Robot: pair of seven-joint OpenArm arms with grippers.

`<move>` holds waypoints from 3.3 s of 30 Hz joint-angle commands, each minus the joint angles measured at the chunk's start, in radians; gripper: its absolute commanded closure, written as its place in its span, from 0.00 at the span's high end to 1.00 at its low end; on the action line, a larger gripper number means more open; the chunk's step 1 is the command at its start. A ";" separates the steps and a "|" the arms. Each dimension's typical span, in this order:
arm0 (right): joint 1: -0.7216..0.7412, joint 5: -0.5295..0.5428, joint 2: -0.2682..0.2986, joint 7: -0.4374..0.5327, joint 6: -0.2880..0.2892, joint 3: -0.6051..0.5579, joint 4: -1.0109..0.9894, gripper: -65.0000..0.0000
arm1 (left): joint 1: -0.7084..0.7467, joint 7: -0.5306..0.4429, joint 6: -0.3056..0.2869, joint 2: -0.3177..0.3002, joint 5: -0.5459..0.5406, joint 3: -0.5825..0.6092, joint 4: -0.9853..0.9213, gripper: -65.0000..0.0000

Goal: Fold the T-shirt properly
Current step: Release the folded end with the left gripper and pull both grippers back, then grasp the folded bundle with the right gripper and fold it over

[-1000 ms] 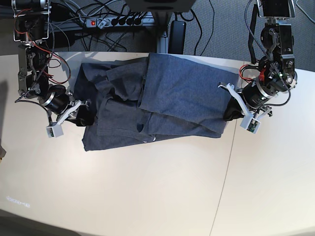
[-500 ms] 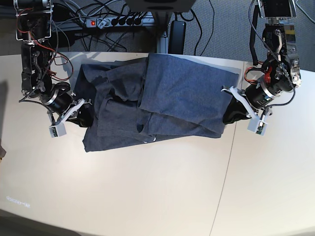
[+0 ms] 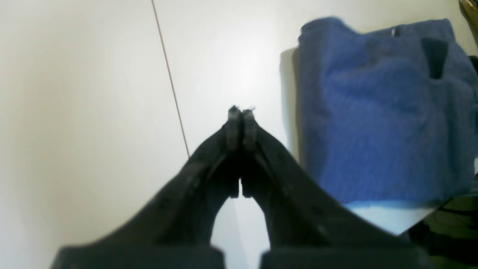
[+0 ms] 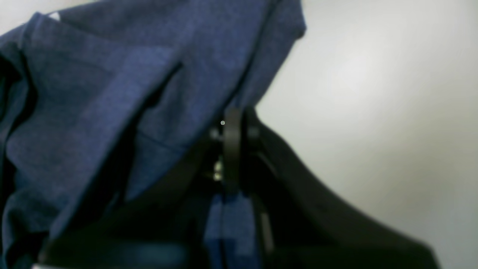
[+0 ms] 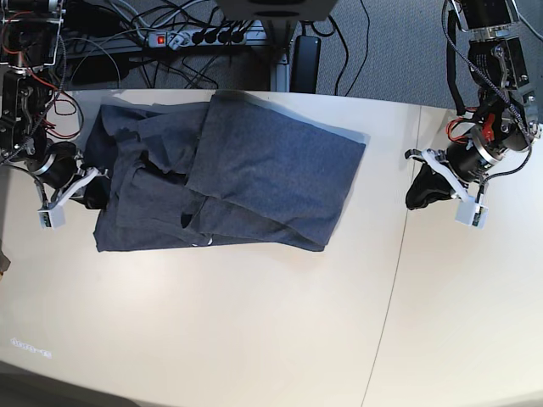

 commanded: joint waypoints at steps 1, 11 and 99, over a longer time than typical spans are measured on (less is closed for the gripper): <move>-0.005 -0.020 0.024 -0.062 0.036 0.010 -0.006 0.00 | -0.005 -0.019 -0.037 -0.008 -0.017 -0.003 0.019 0.00; -0.006 0.127 0.024 -0.126 0.037 0.017 0.139 0.00 | 0.037 -0.010 -0.039 -0.008 -0.016 -0.003 0.014 0.00; 0.313 -0.250 -0.478 -0.081 0.037 -0.298 0.364 0.36 | 0.002 -0.001 -0.049 -0.007 -0.075 0.081 -0.175 0.00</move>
